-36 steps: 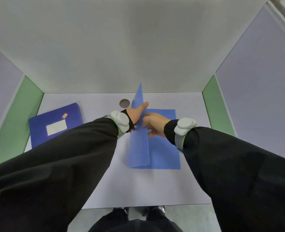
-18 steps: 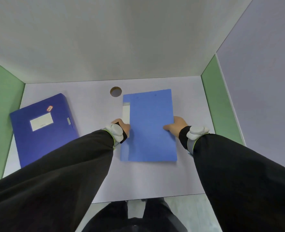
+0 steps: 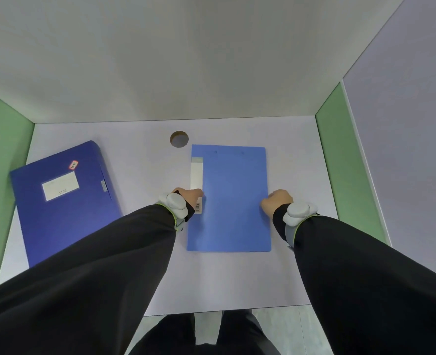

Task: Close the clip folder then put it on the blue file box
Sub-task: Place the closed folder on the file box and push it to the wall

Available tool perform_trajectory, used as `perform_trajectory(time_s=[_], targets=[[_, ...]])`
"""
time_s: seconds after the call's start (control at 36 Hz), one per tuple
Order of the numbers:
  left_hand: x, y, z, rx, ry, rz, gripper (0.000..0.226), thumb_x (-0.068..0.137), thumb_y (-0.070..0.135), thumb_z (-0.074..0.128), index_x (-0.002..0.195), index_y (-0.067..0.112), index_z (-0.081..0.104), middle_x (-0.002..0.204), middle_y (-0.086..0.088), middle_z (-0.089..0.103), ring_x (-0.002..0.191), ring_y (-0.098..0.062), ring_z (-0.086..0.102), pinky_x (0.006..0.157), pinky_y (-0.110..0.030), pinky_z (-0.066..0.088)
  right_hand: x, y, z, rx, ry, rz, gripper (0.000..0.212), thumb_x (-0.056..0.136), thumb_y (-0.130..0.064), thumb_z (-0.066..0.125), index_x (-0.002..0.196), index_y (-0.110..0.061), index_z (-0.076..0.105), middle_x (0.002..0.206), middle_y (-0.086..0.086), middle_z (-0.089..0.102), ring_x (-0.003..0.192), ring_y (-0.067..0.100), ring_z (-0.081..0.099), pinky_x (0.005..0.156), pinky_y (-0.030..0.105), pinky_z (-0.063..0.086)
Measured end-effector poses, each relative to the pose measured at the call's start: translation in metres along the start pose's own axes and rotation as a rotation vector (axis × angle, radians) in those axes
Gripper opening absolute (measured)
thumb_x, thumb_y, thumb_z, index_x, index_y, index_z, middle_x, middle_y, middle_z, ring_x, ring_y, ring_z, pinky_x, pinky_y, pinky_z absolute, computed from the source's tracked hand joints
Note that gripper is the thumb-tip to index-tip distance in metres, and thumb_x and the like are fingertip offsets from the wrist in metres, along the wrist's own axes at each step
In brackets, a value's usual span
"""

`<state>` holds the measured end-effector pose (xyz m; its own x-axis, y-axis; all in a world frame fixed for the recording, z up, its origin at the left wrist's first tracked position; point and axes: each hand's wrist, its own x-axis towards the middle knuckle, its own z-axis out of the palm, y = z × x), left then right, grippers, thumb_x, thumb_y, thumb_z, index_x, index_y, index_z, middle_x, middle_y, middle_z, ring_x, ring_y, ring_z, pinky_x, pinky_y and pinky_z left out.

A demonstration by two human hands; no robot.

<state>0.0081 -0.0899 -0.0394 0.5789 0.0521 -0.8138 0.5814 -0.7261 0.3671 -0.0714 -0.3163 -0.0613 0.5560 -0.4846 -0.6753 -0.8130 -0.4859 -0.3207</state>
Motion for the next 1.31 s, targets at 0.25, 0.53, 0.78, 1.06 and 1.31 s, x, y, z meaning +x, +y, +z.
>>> perform_trajectory(time_s=[0.25, 0.53, 0.78, 1.06, 1.31], targets=[[-0.001, -0.008, -0.008, -0.128, -0.008, 0.051, 0.067, 0.074, 0.061, 0.065, 0.103, 0.000, 0.063, 0.091, -0.013, 0.062, 0.084, -0.029, 0.059, 0.076, -0.029, 0.042, 0.013, 0.006, 0.008, 0.059, -0.065, 0.031, 0.015, 0.074, -0.005, 0.057, 0.063, -0.010, 0.048, 0.068, 0.009, 0.046, 0.063, 0.023, 0.037, 0.061, 0.028, 0.033], [-0.007, -0.014, -0.038, -0.211, 0.148, 0.303, 0.033, 0.090, 0.037, 0.061, 0.082, 0.006, 0.055, 0.080, -0.010, 0.055, 0.072, -0.024, 0.052, 0.066, -0.028, 0.040, 0.011, -0.018, 0.028, 0.142, -0.094, -0.025, 0.013, 0.074, -0.004, 0.057, 0.085, -0.005, 0.063, 0.085, 0.014, 0.056, 0.078, 0.029, 0.055, 0.073, 0.036, 0.049], [-0.008, -0.055, -0.100, -0.292, 0.212, 0.304, 0.028, 0.093, 0.035, 0.059, 0.095, 0.007, 0.061, 0.092, -0.010, 0.061, 0.084, -0.026, 0.058, 0.075, -0.030, 0.043, -0.005, -0.067, 0.052, 0.176, -0.136, -0.153, 0.025, 0.072, -0.011, 0.055, 0.080, 0.011, 0.064, 0.084, 0.026, 0.067, 0.072, 0.029, 0.058, 0.077, 0.048, 0.057], [-0.002, -0.111, -0.160, -0.348, 0.399, 0.186, 0.049, 0.089, 0.039, 0.062, 0.109, -0.006, 0.064, 0.103, -0.019, 0.068, 0.094, -0.034, 0.064, 0.072, -0.029, 0.040, -0.057, -0.139, 0.088, 0.254, -0.102, -0.285, 0.033, 0.070, -0.011, 0.061, 0.088, 0.016, 0.061, 0.072, 0.016, 0.059, 0.068, 0.019, 0.049, 0.065, 0.032, 0.043], [0.005, -0.172, -0.214, -0.293, 0.540, 0.001, 0.049, 0.078, 0.049, 0.057, 0.108, 0.011, 0.064, 0.100, -0.011, 0.063, 0.091, -0.034, 0.060, 0.085, -0.034, 0.048, -0.089, -0.201, 0.138, 0.180, -0.122, -0.416, 0.028, 0.068, -0.015, 0.064, 0.073, 0.012, 0.056, 0.079, 0.038, 0.057, 0.058, 0.027, 0.046, 0.084, 0.057, 0.052]])
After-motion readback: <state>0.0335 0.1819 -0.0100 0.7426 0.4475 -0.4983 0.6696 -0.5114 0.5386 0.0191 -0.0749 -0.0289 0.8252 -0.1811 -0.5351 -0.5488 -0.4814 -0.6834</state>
